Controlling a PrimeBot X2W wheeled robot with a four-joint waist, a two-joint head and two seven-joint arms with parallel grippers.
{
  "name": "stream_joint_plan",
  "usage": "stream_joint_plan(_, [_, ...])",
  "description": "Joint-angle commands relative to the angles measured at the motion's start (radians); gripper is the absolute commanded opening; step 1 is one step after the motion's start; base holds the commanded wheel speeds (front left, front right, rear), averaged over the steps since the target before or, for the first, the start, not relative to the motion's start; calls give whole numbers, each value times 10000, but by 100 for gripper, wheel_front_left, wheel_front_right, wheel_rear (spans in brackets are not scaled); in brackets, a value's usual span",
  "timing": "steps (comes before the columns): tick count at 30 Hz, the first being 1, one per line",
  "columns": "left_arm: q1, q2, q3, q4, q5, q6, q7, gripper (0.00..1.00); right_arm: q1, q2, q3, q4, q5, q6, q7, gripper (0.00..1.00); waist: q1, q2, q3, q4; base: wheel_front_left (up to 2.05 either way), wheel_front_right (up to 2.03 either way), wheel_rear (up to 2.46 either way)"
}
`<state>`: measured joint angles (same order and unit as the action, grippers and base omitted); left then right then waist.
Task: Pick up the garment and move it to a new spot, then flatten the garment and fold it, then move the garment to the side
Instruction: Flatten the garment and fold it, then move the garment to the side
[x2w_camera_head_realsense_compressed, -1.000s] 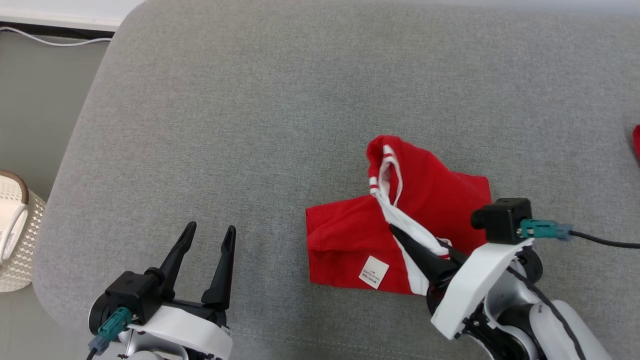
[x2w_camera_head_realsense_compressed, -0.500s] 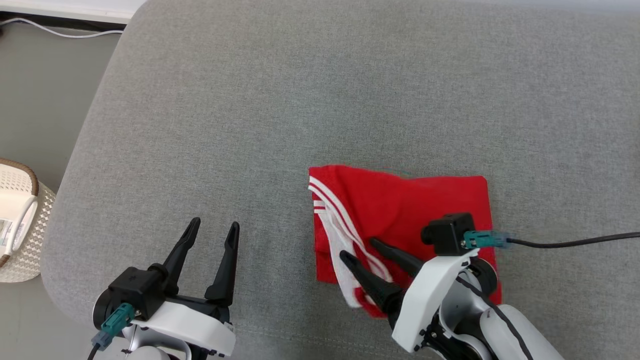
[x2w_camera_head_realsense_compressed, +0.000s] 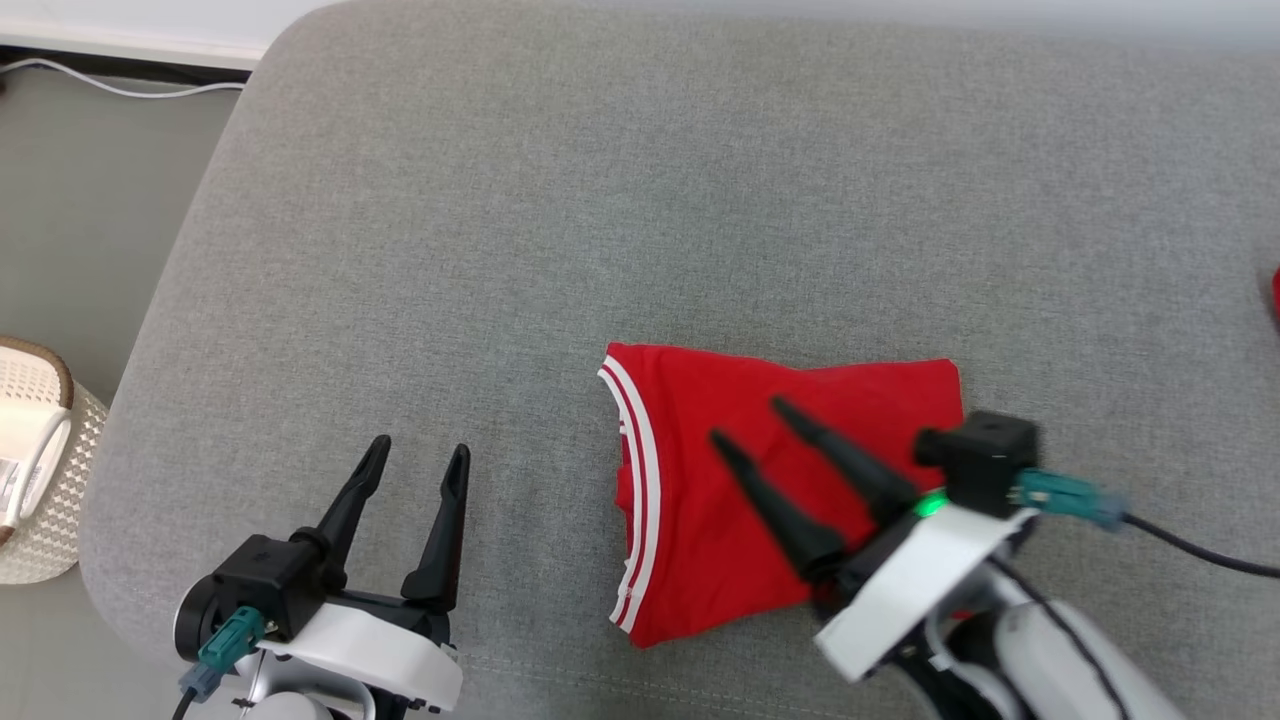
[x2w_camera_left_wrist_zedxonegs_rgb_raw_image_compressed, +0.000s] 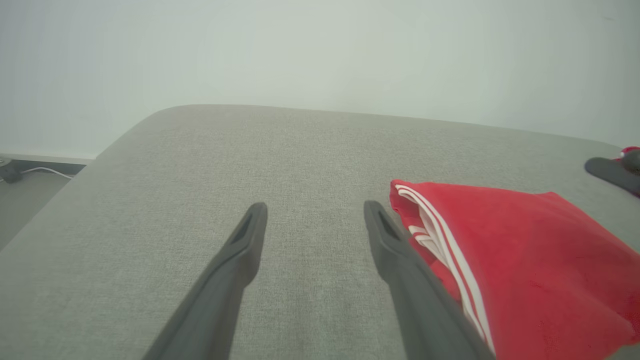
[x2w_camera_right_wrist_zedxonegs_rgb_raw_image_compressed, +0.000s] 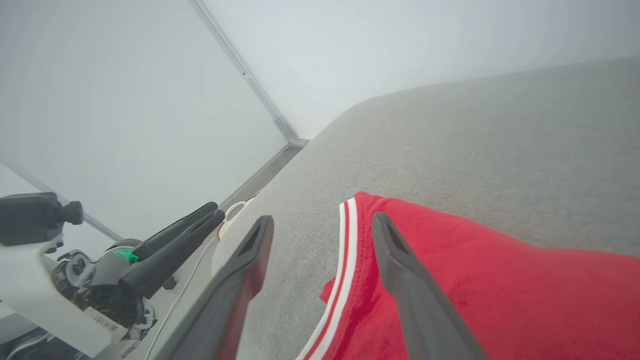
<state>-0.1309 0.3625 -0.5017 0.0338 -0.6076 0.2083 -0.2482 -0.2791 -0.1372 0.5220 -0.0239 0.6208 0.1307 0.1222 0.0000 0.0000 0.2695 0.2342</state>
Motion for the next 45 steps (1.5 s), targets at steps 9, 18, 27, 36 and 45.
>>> stream_joint_plan(9, [99, 552, 688, -450, 41, 448, -70, 100, 994, -845, -2257, -15, -1853, 0, -2253, 100, 0, 0, -452, -267, 0, 0, 0])
stream_joint_plan(18, [310, 755, 889, -639, 14, 741, 1, 100, 1876, -1083, -3068, 720, -2469, 0, -3148, 100, 0, 0, -564, -465, 0, 0, 0])
stream_joint_plan(27, [583, 863, 977, -774, -102, 914, 95, 100, 2783, -889, -3507, 1116, -2286, 0, -3609, 100, 0, 0, -646, -580, 0, 0, 0])
stream_joint_plan(36, [568, 946, 904, -827, -135, 930, 272, 100, 2596, -1063, -3118, 1537, -1692, 0, -3640, 100, 0, 0, -679, -659, 0, 0, 0])
stream_joint_plan(45, [406, 878, 706, -828, -92, 851, 307, 100, 1764, -1118, -2169, 2550, -505, 0, -3342, 100, 0, 0, -697, -403, 0, 0, 0])
